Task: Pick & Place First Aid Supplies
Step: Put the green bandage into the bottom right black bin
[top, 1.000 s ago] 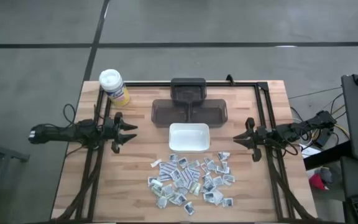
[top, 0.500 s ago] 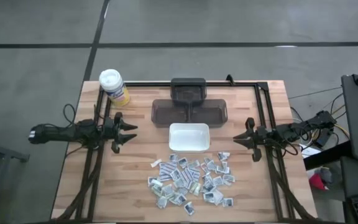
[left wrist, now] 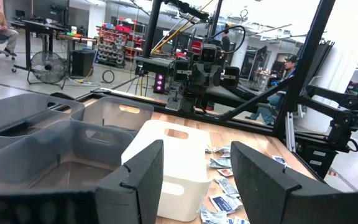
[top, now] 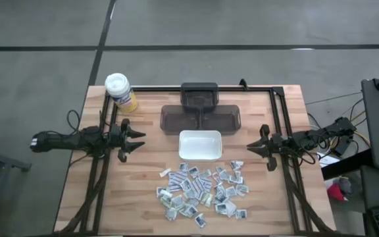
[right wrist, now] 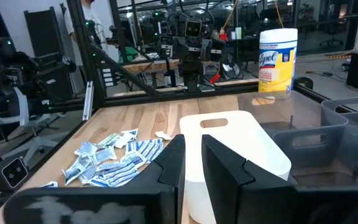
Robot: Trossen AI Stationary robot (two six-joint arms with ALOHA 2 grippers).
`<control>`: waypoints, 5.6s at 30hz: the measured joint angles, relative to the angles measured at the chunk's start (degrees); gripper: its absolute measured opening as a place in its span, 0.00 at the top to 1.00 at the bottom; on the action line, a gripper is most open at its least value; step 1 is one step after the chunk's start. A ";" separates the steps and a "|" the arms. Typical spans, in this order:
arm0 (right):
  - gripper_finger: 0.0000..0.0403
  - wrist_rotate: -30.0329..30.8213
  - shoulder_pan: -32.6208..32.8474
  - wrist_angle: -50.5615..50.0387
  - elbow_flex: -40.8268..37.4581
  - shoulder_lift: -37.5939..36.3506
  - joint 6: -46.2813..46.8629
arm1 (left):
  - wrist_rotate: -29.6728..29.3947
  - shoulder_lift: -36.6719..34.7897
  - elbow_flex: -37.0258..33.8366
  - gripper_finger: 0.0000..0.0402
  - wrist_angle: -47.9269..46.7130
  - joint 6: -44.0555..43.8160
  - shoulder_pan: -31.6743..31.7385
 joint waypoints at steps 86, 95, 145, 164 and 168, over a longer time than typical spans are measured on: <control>0.87 -9.25 0.00 -45.42 47.58 51.54 18.18 | 0.08 0.01 0.04 0.54 -0.72 -2.33 -0.01; 0.83 -10.67 0.00 -50.50 47.58 57.11 27.99 | 0.06 0.01 0.04 0.54 -0.79 -2.23 -0.01; 0.59 -17.22 -6.69 -43.68 38.88 74.40 64.93 | 0.48 0.01 0.02 0.54 -0.90 -2.84 -0.02; 0.63 -18.21 -6.62 -39.97 37.20 74.58 81.31 | 0.50 -0.02 0.02 0.54 -0.87 -2.64 -0.02; 0.62 -18.22 -6.62 -38.71 35.03 74.60 83.87 | 0.50 -0.02 0.02 0.54 -0.88 -2.62 -0.02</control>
